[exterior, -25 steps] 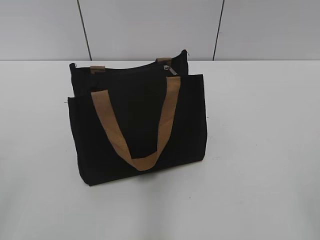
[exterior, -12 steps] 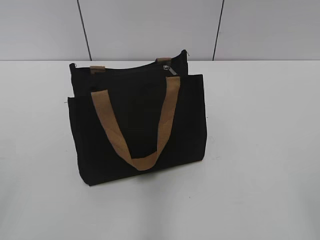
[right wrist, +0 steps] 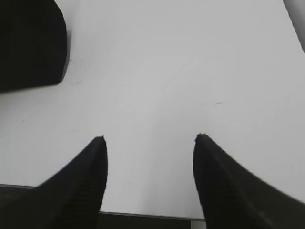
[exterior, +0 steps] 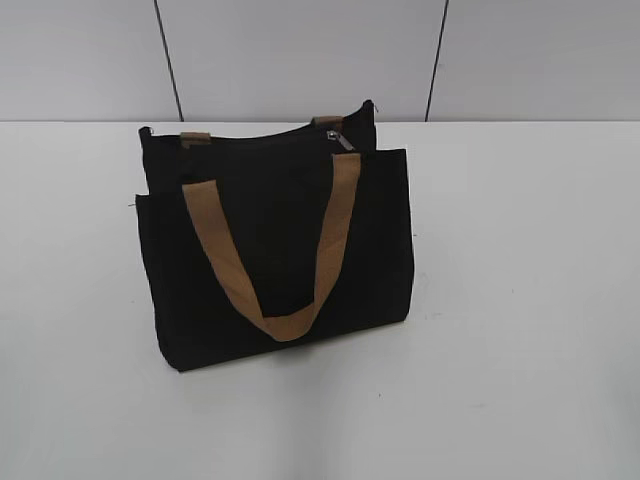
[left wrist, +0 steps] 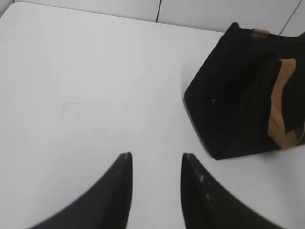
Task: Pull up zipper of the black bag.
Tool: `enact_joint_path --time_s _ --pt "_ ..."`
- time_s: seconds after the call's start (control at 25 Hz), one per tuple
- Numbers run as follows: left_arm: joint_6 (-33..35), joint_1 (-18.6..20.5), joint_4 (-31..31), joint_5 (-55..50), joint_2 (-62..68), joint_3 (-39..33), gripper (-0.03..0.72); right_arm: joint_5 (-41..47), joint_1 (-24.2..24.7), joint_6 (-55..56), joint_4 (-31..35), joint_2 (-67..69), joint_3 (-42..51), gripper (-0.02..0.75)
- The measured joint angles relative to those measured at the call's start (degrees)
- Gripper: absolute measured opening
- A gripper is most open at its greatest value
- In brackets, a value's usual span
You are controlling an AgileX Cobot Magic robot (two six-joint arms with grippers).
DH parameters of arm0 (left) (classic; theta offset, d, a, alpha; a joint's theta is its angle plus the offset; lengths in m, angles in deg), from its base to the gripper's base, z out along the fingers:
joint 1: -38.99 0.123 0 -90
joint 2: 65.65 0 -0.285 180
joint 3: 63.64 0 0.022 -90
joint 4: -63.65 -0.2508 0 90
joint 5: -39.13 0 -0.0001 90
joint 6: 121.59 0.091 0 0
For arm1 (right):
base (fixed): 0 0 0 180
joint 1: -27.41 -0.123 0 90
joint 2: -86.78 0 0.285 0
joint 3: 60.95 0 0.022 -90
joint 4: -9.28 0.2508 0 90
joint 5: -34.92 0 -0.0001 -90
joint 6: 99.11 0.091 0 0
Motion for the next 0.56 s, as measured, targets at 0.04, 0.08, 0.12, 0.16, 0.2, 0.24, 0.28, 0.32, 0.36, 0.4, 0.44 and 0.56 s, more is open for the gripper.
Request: enact_joint_path --time_s 0.04,0.08,0.12,0.16,0.2,0.24,0.28,0.32,0.36,0.4,0.44,0.56 --pt "0.0 0.67 0.0 0.0 0.0 0.0 0.26 0.05 0.57 0.0 0.0 0.0 0.0 0.449" --pt "0.0 1.35 0.0 0.0 0.0 -0.05 0.26 0.05 1.01 0.0 0.05 0.0 0.0 0.449" --pt "0.05 1.92 0.0 0.0 0.0 -0.05 0.258 0.05 1.48 0.0 0.05 0.0 0.0 0.449" --pt "0.05 2.53 0.0 0.0 0.0 -0.05 0.255 0.05 1.87 0.0 0.05 0.0 0.0 0.449" --pt "0.05 3.0 0.0 0.0 0.0 -0.05 0.252 0.05 2.18 0.0 0.05 0.0 0.0 0.449" --pt "0.05 3.34 0.0 0.0 0.0 -0.05 0.25 0.05 2.44 0.0 0.05 0.0 0.0 0.449" --pt "0.05 3.49 0.0 0.0 0.0 -0.05 0.249 0.0 2.55 0.0 0.05 0.0 0.0 0.449" --pt "0.05 3.53 0.0 0.0 0.0 -0.05 0.249 0.0 2.67 0.0 0.05 0.0 0.0 0.449" --pt "0.05 3.53 0.0 0.0 0.0 -0.05 0.249 0.0 2.66 0.0 0.05 0.0 0.0 0.449" --pt "0.05 3.53 0.0 0.0 0.0 -0.05 0.249 0.0 2.66 0.0 0.05 0.0 0.0 0.449" --pt "0.05 3.53 0.0 0.0 0.0 -0.05 0.247 0.0 2.66 0.0 0.05 0.0 0.0 0.449" --pt "0.05 3.53 0.0 0.0 0.0 -0.05 0.246 0.0 2.66 0.0 0.05 0.0 0.0 0.449"
